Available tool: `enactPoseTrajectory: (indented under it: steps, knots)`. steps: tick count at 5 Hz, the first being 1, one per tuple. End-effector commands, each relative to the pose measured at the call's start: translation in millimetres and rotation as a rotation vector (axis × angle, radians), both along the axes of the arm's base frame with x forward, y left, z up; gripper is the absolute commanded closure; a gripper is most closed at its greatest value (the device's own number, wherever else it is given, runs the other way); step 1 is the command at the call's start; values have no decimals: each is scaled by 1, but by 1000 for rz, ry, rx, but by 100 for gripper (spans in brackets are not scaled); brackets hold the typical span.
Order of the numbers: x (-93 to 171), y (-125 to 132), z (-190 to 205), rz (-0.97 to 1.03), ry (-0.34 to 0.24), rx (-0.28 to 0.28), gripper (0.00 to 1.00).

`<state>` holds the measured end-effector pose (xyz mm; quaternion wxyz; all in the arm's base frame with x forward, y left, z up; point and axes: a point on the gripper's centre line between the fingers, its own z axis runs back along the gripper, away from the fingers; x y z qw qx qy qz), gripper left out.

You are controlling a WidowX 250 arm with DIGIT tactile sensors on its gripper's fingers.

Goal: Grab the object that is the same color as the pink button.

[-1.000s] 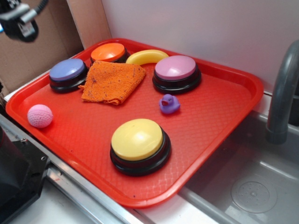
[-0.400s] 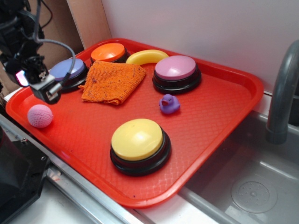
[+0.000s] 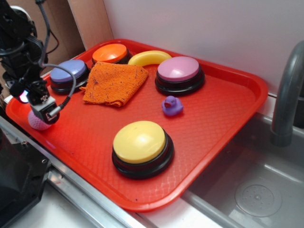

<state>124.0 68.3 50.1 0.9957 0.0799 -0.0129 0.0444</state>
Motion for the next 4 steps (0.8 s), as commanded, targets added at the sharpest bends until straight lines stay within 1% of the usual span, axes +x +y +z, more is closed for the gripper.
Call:
enactPoseTrajectory:
  steps: [1, 2, 3, 4]
  knots:
    - [-1, 16, -16, 0, 39, 48, 0]
    - [-2, 19, -22, 10, 35, 68, 0]
    - [1, 20, -25, 1, 67, 97, 91]
    - [0, 20, -26, 33, 49, 70, 100]
